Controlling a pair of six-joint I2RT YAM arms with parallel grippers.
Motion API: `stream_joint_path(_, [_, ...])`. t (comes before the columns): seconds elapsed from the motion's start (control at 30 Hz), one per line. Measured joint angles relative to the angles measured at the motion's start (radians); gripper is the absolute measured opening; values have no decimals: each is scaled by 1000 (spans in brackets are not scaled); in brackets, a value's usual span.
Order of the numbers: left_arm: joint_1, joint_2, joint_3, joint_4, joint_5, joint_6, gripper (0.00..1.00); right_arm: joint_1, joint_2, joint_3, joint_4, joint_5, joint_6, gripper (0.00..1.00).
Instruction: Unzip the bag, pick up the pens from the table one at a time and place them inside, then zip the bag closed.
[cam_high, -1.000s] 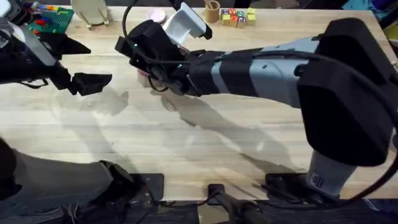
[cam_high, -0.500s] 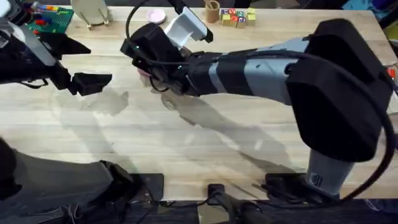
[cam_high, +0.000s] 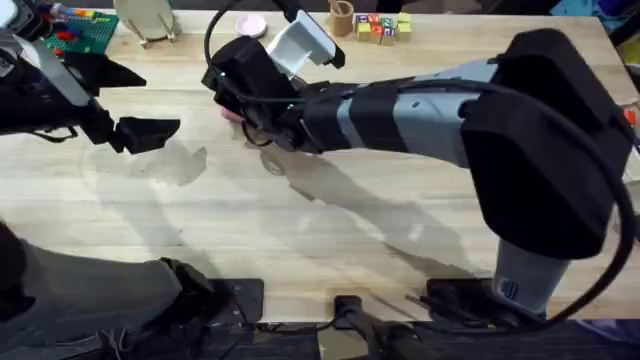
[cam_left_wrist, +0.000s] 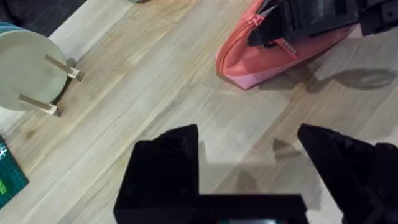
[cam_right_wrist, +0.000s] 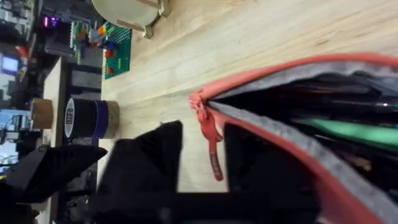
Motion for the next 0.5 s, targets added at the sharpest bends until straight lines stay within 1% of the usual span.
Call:
stream_joint_path(0.07, [0, 0, 0, 0, 0, 0, 994, 0, 0, 0, 0, 0, 3, 292])
stream_joint_path(0.2, [0, 0, 0, 0, 0, 0, 993, -2, 0, 0, -11, 2, 4, 201])
stream_joint_path(0.27, [0, 0, 0, 0, 0, 0, 993, -5, 0, 0, -13, 3, 7, 187])
stream_joint_path(0.4, [0, 0, 0, 0, 0, 0, 993, -10, 0, 0, -14, 3, 13, 56])
stream_joint_path(0.5, [0, 0, 0, 0, 2, 0, 993, -11, 0, 0, -13, 2, 15, 33])
